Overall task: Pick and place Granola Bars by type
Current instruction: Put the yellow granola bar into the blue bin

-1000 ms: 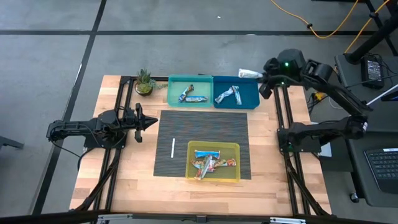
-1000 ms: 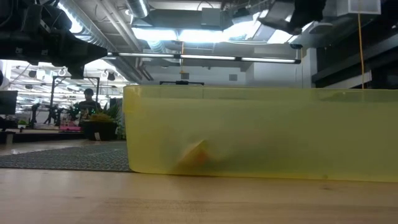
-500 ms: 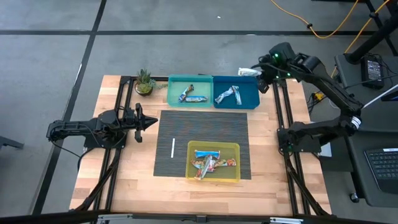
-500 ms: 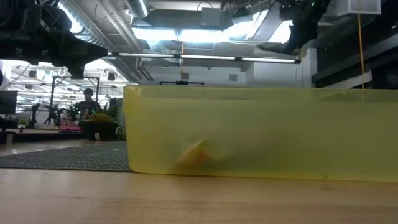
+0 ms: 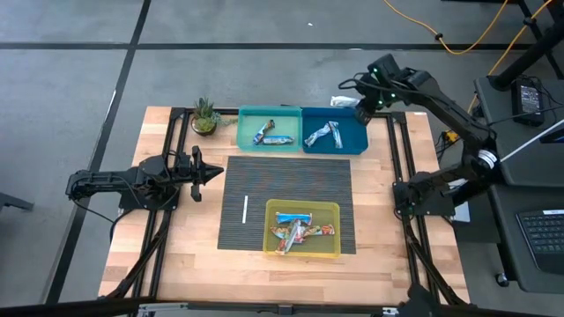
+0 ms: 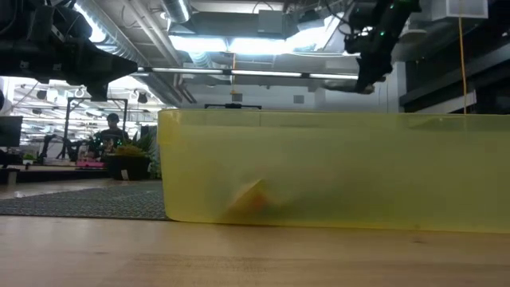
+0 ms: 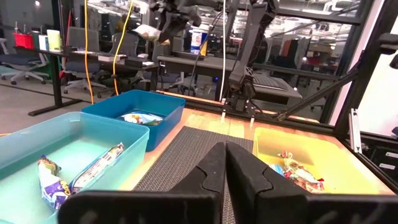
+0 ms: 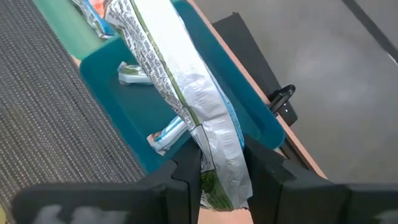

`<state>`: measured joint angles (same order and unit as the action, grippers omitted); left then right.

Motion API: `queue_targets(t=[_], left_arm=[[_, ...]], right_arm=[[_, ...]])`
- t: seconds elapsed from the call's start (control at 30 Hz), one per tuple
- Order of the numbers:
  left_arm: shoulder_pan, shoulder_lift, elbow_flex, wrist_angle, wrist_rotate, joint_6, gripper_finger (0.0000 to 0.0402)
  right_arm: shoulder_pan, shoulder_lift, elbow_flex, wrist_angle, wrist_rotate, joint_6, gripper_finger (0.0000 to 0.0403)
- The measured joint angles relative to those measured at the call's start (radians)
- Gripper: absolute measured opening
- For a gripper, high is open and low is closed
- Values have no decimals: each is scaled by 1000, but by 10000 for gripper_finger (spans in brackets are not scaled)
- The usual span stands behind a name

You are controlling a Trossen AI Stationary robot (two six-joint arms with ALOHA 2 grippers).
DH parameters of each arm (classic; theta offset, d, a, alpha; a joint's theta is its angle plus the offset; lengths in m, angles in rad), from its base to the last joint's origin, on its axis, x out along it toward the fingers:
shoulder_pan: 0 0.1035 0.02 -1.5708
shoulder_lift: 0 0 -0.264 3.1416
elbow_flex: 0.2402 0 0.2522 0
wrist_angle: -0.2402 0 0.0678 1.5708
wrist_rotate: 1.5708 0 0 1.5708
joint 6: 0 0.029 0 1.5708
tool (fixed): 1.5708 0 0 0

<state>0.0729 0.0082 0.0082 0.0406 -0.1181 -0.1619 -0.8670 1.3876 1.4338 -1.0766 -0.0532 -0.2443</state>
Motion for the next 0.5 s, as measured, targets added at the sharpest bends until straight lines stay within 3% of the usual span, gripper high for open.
queue_targets(t=[0.5], left_arm=[[0, 0, 0, 0, 0, 0, 8]], right_arm=[[-94, 144, 0, 75, -28, -4, 97]])
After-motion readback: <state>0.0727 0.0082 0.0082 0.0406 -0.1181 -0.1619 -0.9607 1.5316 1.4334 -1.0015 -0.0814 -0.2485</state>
